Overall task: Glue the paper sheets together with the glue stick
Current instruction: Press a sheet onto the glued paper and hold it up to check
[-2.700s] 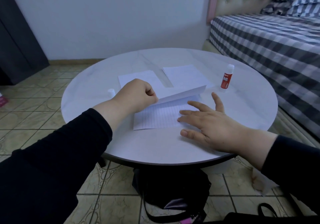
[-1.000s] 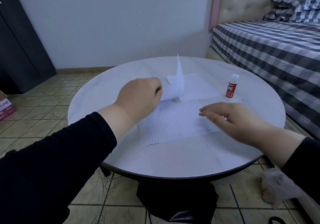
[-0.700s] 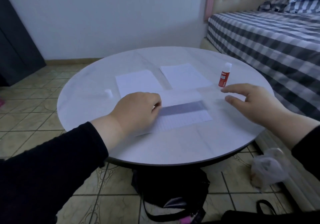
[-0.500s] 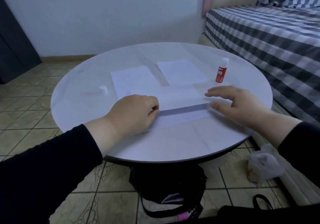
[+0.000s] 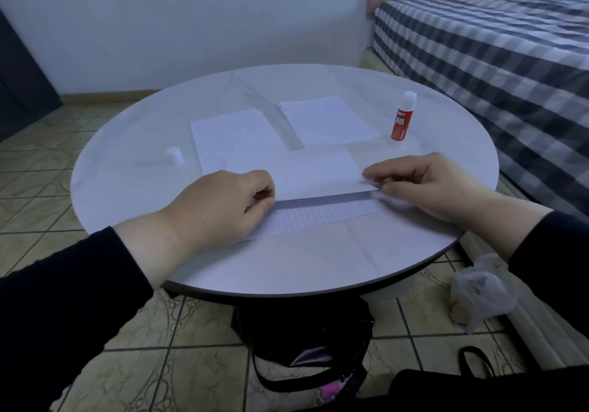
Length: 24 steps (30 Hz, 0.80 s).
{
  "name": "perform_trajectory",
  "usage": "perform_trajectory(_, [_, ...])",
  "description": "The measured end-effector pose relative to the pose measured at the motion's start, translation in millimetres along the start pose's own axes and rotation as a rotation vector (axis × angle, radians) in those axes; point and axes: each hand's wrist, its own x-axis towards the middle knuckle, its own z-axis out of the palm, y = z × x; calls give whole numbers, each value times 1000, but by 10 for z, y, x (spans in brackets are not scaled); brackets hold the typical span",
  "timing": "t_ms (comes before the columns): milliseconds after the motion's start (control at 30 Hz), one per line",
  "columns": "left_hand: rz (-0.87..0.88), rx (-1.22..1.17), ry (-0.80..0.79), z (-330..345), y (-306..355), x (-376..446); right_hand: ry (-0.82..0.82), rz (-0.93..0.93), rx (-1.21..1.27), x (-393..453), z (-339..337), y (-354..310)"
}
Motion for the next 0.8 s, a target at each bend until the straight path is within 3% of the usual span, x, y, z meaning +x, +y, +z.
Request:
perform_trajectory(133, [19, -5, 7, 3, -26, 3, -8, -13, -100, -16, -1, 1])
perform_trajectory(400, [35, -46, 26, -6, -48, 33, 165, -204, -232, -111, -70, -45])
perform_trajectory(800, [27, -56, 6, 24, -84, 17, -22, -213, -355, -65, 188, -105])
